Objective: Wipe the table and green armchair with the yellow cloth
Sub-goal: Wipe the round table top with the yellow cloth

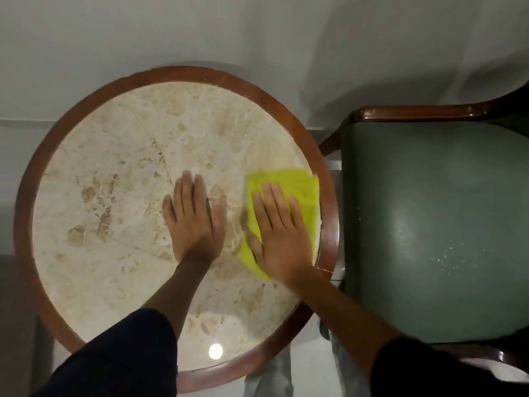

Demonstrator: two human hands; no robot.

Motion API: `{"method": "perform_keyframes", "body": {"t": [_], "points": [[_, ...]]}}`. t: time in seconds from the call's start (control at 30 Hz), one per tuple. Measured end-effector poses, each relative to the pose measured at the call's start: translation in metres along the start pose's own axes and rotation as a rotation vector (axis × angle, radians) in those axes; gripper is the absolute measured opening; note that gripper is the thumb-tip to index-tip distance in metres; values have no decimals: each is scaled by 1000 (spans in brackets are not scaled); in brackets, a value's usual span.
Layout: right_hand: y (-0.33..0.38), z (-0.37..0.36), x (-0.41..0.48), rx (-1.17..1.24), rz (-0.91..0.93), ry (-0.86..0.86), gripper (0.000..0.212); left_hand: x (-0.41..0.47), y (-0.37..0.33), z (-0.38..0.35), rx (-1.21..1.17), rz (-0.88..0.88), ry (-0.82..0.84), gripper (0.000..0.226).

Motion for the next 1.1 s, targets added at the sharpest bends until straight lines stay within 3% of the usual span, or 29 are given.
{"method": "perform_keyframes", "body": {"t": [0.13, 0.27, 0.4, 0.53, 0.6, 0.7, 0.77, 0.83, 0.93, 1.0, 1.1], "points": [[-36, 4, -49, -75, -93, 22, 70, -3, 3, -2, 18, 6, -10, 63], [-103, 35, 31, -58, -321, -30, 68, -4, 2, -4, -47, 7, 17, 69], [-99, 37, 112, 21, -339, -22, 67, -10, -1, -4, -49, -11, -17, 67], [-26, 22, 64, -67, -88, -51, 64, 0, 1, -5, -7, -18, -4, 65], [-44, 33, -5, -49, -105, -125, 62, -10, -46, -9, 15, -146, 14, 63], [-14, 26, -32, 55, 2, -89, 58, 2, -11, -5, 36, -46, 18, 63], [-25, 39, -54, 249, -110, -198, 51, -2, -12, -1, 46, -56, 10, 64], [-62, 64, -88, 560, -357, -420, 45, -3, -43, 5, 51, -148, -1, 62], [-110, 87, -150, 842, -768, -624, 41, -11, -126, 10, 66, -442, -61, 59], [-147, 116, -202, 781, -1003, -803, 39, -22, -189, 0, 36, -604, 24, 60], [-186, 172, -258, 516, -969, -949, 38, -43, -270, -24, 87, -842, 210, 63]]}}
Point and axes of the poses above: each hand's wrist, its own x-axis towards the middle knuckle, its own z-axis out of the back of the hand, y = z × x, the point moved 9 cm from there along x, towards the middle knuckle, and after that the axes turned 12 degrees about z, right-handed, at the moved point
